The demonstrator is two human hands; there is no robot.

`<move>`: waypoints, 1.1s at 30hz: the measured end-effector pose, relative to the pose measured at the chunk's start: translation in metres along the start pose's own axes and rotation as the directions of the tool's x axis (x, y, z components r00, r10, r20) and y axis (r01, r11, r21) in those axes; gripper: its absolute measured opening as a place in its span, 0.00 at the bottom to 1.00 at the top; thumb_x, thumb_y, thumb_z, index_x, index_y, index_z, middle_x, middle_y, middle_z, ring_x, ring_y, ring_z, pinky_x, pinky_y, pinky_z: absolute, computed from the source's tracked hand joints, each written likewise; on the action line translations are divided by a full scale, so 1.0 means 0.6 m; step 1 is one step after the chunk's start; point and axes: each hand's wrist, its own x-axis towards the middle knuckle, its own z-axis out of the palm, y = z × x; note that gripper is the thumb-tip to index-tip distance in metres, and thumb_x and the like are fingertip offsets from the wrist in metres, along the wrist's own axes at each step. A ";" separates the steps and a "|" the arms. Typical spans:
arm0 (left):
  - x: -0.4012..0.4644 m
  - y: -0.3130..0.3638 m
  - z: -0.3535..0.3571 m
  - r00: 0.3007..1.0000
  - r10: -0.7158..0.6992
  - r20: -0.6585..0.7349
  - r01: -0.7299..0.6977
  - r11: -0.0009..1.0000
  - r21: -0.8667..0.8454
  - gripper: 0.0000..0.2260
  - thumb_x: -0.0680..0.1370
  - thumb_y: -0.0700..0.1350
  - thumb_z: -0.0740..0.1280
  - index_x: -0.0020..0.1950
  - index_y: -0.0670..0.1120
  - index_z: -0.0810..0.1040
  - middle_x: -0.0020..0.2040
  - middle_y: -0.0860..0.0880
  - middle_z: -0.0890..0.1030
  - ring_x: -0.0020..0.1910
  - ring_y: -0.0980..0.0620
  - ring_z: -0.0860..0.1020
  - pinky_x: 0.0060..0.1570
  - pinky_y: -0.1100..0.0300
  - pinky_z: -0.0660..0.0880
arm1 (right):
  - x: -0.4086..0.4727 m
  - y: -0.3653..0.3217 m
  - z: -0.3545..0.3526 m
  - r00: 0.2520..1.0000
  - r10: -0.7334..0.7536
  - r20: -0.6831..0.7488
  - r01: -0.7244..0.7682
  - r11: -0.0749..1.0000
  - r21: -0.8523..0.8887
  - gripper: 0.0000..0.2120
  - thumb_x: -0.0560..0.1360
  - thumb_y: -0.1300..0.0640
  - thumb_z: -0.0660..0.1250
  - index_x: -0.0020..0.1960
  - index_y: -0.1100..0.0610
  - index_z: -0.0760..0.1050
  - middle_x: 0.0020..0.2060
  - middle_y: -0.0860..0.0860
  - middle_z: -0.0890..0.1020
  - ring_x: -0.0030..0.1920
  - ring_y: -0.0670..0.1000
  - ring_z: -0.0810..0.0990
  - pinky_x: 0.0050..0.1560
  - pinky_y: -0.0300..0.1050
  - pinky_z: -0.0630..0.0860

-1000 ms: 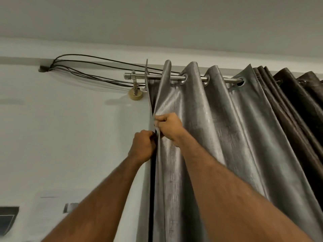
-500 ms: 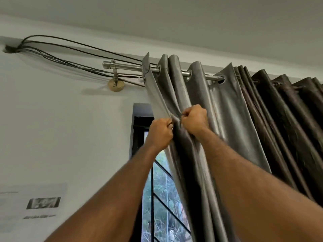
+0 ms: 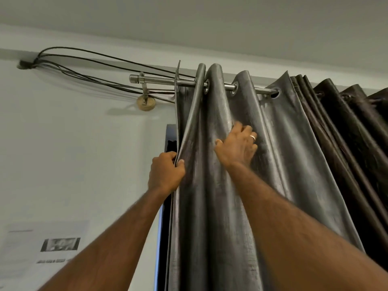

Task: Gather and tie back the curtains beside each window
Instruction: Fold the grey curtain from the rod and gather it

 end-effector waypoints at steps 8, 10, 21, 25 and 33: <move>0.005 -0.023 -0.028 0.993 0.101 0.062 -0.105 0.992 0.066 0.08 0.81 0.43 0.68 0.42 0.48 0.78 0.34 0.54 0.79 0.33 0.54 0.78 0.37 0.61 0.73 | -0.011 -0.060 0.038 0.948 -0.174 0.266 0.125 0.974 0.191 0.15 0.78 0.66 0.59 0.62 0.59 0.77 0.55 0.59 0.82 0.58 0.62 0.79 0.58 0.52 0.77; 0.011 -0.029 -0.031 0.991 0.120 0.066 -0.122 0.992 0.032 0.07 0.80 0.41 0.66 0.47 0.47 0.84 0.40 0.51 0.85 0.37 0.50 0.81 0.41 0.57 0.77 | -0.006 -0.124 0.051 0.906 -0.299 0.299 0.240 0.946 0.217 0.12 0.79 0.66 0.60 0.57 0.61 0.79 0.54 0.61 0.82 0.54 0.62 0.80 0.51 0.49 0.77; 0.004 0.006 0.027 0.990 -0.102 -0.093 0.086 0.982 -0.166 0.17 0.80 0.51 0.63 0.35 0.43 0.75 0.30 0.48 0.76 0.32 0.48 0.74 0.33 0.55 0.69 | -0.015 -0.058 0.076 0.837 -0.323 0.441 0.109 0.890 0.444 0.10 0.81 0.59 0.61 0.45 0.54 0.80 0.40 0.53 0.82 0.41 0.52 0.80 0.45 0.46 0.76; -0.005 0.034 0.049 0.993 0.010 -0.118 -0.004 0.998 0.056 0.23 0.75 0.68 0.64 0.37 0.48 0.75 0.32 0.50 0.77 0.32 0.49 0.76 0.32 0.55 0.72 | -0.009 -0.008 0.050 0.782 -0.254 0.570 -0.237 0.724 0.648 0.25 0.84 0.38 0.54 0.44 0.54 0.79 0.41 0.51 0.82 0.43 0.51 0.80 0.50 0.48 0.76; -0.008 0.044 0.052 0.993 0.012 -0.114 -0.002 0.996 0.093 0.10 0.71 0.49 0.64 0.33 0.46 0.68 0.29 0.48 0.74 0.29 0.44 0.74 0.32 0.54 0.75 | 0.031 0.108 0.000 0.986 0.165 -0.019 -0.164 0.984 0.077 0.30 0.73 0.38 0.74 0.67 0.52 0.72 0.64 0.54 0.77 0.67 0.57 0.73 0.66 0.58 0.70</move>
